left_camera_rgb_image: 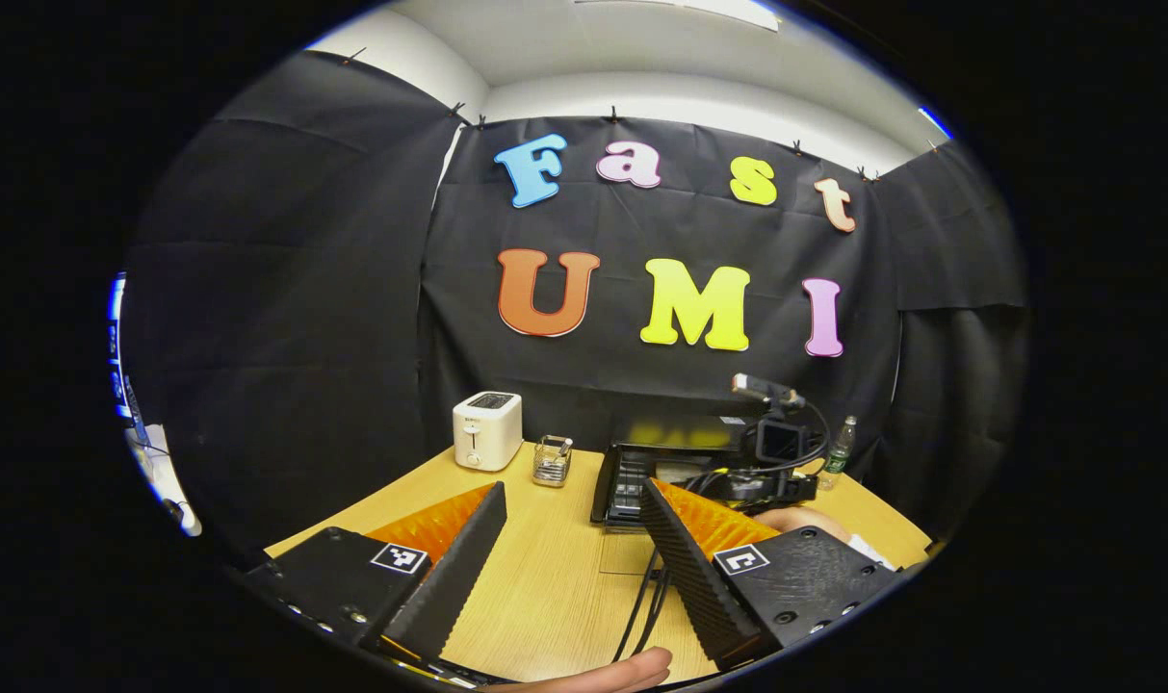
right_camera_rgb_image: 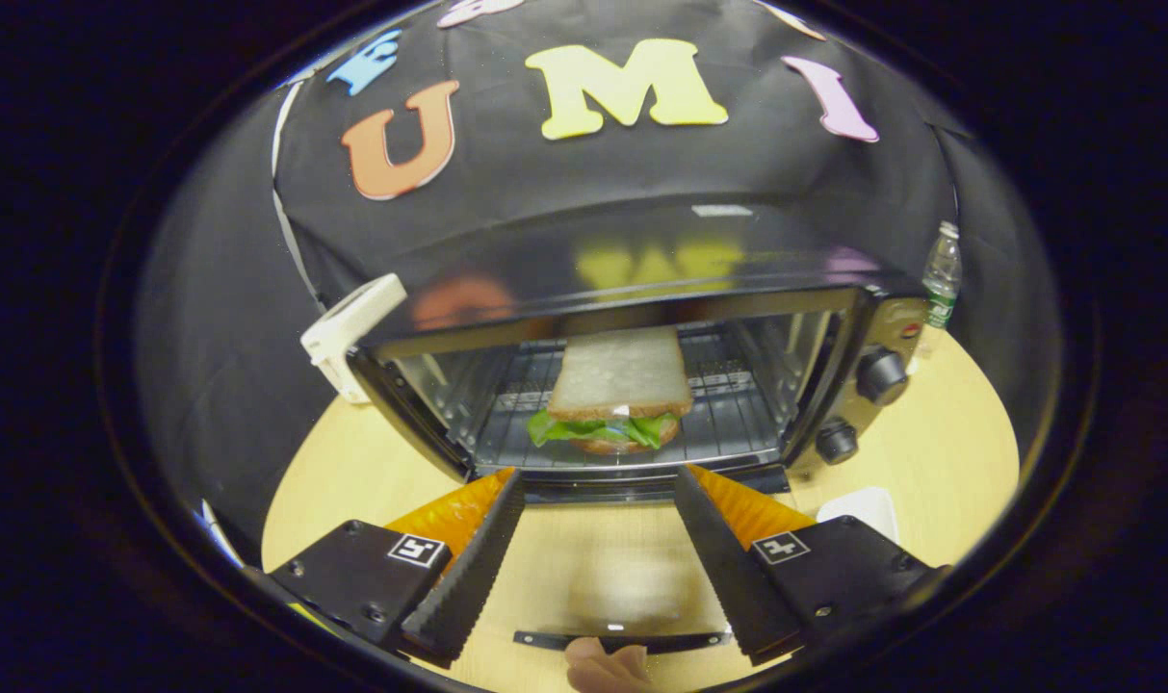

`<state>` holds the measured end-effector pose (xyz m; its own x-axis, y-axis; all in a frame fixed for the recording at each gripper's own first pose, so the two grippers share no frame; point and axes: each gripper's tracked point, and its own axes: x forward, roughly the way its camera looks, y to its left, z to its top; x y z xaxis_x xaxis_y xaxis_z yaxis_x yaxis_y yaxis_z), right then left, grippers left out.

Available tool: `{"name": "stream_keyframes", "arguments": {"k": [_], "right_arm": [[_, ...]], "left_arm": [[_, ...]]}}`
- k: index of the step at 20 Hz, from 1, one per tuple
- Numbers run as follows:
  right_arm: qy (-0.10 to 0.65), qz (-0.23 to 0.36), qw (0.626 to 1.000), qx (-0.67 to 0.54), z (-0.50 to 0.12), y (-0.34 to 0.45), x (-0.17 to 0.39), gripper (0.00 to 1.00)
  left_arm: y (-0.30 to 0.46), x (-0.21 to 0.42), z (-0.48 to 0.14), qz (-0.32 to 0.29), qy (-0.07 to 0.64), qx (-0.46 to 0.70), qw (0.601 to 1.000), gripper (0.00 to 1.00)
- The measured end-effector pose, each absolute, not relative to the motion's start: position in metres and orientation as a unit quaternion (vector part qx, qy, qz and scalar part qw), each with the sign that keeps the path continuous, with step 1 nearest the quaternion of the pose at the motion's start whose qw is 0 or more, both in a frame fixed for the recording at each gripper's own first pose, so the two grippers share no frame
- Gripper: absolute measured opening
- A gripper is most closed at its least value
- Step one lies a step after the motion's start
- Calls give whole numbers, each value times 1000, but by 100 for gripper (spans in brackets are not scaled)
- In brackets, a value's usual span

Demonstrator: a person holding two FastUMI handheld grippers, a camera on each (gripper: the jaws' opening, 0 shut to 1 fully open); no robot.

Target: Open the electric oven with the left hand, put the food in, and close the electric oven.

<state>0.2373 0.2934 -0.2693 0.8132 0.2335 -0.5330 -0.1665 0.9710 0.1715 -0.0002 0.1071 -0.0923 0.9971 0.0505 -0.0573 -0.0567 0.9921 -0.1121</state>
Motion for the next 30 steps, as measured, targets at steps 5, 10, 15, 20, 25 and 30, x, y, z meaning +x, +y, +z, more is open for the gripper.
{"name": "stream_keyframes", "arguments": {"k": [5, 10, 15, 20, 25, 30], "right_arm": [[182, 117, 975, 47, -188, 257, 184, 100], [75, 102, 991, 53, -105, 199, 132, 89], [21, 84, 995, 52, -46, 129, 105, 100], [-25, 46, 998, 23, -1, 56, 70, 100], [-58, 22, 998, 23, 30, 2, 25, 100], [-76, 2, 997, 5, 33, -33, -3, 88]], "left_arm": [[102, 7, -99, 23, 37, -49, 998, 92], [103, 26, -119, 35, 65, -43, 996, 93], [75, 49, -151, 15, 105, -34, 994, 93], [35, 76, -196, -8, 143, -34, 989, 93], [-19, 85, -250, -50, 213, -28, 975, 93], [-51, 85, -301, -62, 271, -5, 961, 93]]}}
